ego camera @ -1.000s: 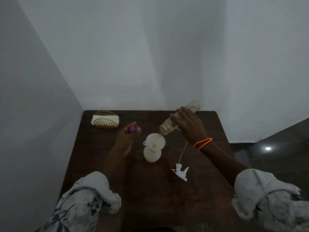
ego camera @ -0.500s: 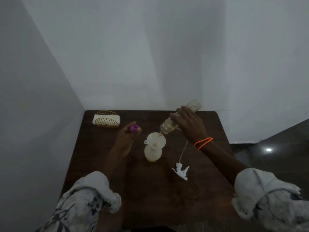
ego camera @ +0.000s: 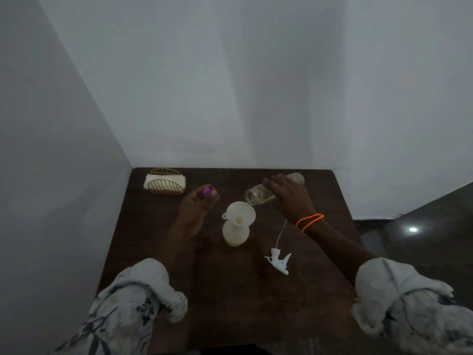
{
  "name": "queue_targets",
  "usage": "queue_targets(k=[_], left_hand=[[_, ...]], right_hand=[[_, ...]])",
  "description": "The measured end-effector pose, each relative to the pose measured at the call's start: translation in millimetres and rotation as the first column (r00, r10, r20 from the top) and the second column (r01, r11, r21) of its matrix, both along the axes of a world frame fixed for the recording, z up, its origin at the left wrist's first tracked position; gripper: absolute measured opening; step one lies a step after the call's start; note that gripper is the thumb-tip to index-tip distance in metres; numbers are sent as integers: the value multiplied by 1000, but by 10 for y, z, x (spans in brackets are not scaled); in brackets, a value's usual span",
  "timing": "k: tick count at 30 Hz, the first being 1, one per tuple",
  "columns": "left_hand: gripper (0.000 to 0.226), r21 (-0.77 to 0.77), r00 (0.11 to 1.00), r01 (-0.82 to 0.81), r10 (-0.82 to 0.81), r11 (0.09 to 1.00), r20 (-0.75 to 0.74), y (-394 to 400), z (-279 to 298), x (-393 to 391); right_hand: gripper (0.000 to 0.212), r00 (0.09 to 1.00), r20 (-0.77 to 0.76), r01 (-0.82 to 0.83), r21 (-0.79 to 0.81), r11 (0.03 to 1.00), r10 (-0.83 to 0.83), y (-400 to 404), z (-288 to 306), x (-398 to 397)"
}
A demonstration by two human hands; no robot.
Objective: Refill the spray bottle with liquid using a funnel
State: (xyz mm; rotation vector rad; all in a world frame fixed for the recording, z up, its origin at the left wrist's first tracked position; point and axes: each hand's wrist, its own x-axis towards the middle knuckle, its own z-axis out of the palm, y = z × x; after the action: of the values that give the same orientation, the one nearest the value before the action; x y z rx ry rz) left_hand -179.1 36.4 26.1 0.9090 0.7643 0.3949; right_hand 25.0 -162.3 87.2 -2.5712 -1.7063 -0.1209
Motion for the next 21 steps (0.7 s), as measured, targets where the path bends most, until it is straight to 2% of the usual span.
queue_targets(k=[4, 8, 11, 14, 17, 21], left_hand=[[53, -10, 999, -3, 3, 1000, 32, -34, 135, 49], [42, 63, 999, 16, -19, 998, 41, -29, 293, 140], [51, 180, 997, 55, -65, 982, 51, 0, 423, 225], [61, 369, 991, 112, -131, 923, 28, 39, 576, 313], [50, 515, 991, 106, -134, 851, 18, 84, 769, 426], [50, 602, 992, 91, -128, 793, 19, 175, 1092, 591]], right_hand=[[72, 998, -69, 13, 9, 1000, -13, 3, 3, -26], [78, 991, -123, 63, 42, 997, -57, 64, 63, -14], [80, 980, -169, 116, 85, 990, -101, 158, 162, -16], [77, 978, -179, 131, 106, 986, -111, 280, 239, -32], [78, 973, -211, 123, 115, 986, -97, 414, 283, -41], [81, 934, -350, 149, 200, 968, -71, 613, 390, -46]])
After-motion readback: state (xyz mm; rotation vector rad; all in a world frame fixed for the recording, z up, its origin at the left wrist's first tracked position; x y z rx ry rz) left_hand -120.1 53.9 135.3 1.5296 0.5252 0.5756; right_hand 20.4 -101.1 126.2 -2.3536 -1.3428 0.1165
